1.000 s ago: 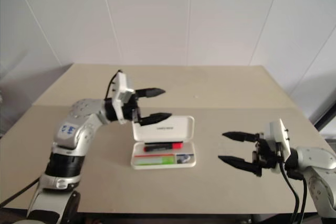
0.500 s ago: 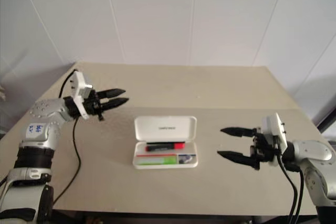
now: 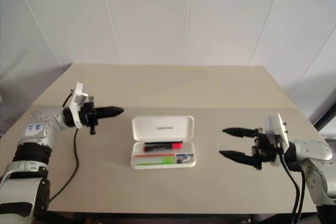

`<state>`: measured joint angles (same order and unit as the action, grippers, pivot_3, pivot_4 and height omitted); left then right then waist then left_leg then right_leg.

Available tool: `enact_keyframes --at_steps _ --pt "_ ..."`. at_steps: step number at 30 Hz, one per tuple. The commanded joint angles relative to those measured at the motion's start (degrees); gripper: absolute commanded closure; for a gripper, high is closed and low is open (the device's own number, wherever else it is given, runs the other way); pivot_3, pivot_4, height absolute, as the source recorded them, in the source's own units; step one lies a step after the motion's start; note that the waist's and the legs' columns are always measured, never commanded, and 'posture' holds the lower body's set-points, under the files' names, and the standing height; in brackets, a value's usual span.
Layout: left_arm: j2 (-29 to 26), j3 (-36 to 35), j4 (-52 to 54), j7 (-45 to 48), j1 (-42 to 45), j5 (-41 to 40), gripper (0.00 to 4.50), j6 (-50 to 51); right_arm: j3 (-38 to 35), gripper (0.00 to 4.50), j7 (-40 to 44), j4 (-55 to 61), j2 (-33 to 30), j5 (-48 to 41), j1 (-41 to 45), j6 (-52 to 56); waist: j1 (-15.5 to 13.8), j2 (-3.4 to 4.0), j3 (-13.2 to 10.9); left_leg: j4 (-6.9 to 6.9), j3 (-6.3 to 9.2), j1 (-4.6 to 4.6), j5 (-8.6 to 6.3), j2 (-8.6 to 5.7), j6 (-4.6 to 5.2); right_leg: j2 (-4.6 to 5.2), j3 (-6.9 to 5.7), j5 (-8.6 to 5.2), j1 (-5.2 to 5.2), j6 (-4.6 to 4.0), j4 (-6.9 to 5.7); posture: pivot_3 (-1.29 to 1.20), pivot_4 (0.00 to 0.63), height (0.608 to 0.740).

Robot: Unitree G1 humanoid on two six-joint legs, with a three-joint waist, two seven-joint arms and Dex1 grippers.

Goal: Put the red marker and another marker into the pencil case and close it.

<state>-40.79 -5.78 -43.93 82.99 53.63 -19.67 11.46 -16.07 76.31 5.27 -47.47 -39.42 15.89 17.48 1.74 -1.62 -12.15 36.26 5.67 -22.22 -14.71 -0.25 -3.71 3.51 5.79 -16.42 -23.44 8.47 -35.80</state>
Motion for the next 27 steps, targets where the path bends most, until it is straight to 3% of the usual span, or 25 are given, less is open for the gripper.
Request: enact_keyframes --at_steps 1,7,16,27 --pt "-1.47 1.43 -4.38 4.31 2.99 2.03 4.48 -1.49 -0.29 0.00 0.41 0.75 -0.05 -0.19 0.81 -0.96 0.00 0.00 0.00 0.00 0.00 0.00 0.00 0.00 0.00 0.00 0.00 0.00 0.00 0.00 0.01 0.00 0.150 0.740" --pt "2.27 2.37 -18.70 -4.63 10.29 7.95 4.48 -8.75 0.09 0.00 0.24 0.66 0.34 -0.04 1.37 -0.98 -0.24 -0.01 0.00 0.05 0.02 -0.01 0.01 -0.01 0.01 0.01 -0.01 0.00 0.01 0.01 -0.03 0.00 0.150 0.740" --pt "5.18 1.39 -27.61 -8.48 14.94 10.68 4.48 -10.62 -0.50 0.00 3.62 -4.10 0.27 -0.36 2.53 -2.03 0.10 -0.01 0.00 -0.04 0.02 -0.06 0.01 -0.01 0.02 0.00 -0.02 0.00 -0.08 0.03 0.01 0.00 0.150 0.740" --pt "9.80 3.81 -27.66 1.58 16.51 14.22 4.48 -7.88 -0.33 0.00 15.74 -22.81 -1.79 0.01 14.56 -6.80 0.01 -0.01 0.00 0.00 0.00 -0.08 0.04 -0.04 0.05 0.02 -0.01 0.01 -0.07 0.05 -0.05 0.00 0.150 0.740"
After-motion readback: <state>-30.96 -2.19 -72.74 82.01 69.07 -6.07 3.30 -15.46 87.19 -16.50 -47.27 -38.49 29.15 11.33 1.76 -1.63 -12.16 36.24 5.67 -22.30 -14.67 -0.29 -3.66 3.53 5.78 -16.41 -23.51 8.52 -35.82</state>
